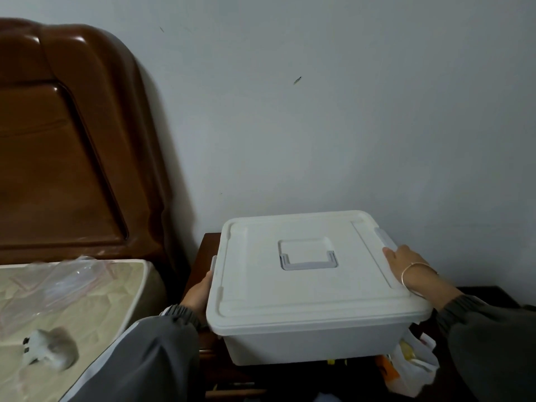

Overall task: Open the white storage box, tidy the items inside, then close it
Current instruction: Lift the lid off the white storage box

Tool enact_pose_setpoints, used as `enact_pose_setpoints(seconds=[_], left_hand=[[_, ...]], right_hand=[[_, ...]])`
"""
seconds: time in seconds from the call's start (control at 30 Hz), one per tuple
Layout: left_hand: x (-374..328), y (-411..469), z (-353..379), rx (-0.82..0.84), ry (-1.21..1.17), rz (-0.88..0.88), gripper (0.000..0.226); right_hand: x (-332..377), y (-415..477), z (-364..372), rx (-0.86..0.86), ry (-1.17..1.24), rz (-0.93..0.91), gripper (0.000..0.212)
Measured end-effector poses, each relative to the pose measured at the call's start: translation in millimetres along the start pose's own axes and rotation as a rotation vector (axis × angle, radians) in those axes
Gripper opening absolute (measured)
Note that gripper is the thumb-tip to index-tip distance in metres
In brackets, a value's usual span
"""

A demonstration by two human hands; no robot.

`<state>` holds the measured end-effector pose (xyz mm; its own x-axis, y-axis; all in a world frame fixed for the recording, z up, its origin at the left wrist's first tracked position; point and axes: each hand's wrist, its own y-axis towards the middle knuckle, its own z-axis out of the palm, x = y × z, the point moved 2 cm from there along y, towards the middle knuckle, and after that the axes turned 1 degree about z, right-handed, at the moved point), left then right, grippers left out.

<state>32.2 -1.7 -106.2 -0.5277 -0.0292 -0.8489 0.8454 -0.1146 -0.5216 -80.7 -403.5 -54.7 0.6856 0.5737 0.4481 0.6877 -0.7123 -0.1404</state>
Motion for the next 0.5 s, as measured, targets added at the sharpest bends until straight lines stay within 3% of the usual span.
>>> enact_pose_setpoints(seconds=[0.13,0.23,0.33,0.4,0.5], left_hand=[[-13,0,-3,-0.105,0.297,0.051,0.066],[-35,-5,-3,-0.226,0.576,0.182,0.055],[-49,-17,13,-0.149,0.818,0.416,0.04],[-40,-20,26,-0.075,0.88,0.432,0.034],[-28,-23,35,-0.147,0.954,0.432,0.023]], right_hand=[[-2,0,0,0.009,0.011,-0.012,0.053],[-3,0,0,0.009,0.009,-0.015,0.054],[-2,-1,-2,0.002,-0.02,-0.019,0.054],[-2,-2,-3,0.007,-0.027,-0.022,0.054],[-2,-1,-8,0.041,0.003,-0.033,0.055]])
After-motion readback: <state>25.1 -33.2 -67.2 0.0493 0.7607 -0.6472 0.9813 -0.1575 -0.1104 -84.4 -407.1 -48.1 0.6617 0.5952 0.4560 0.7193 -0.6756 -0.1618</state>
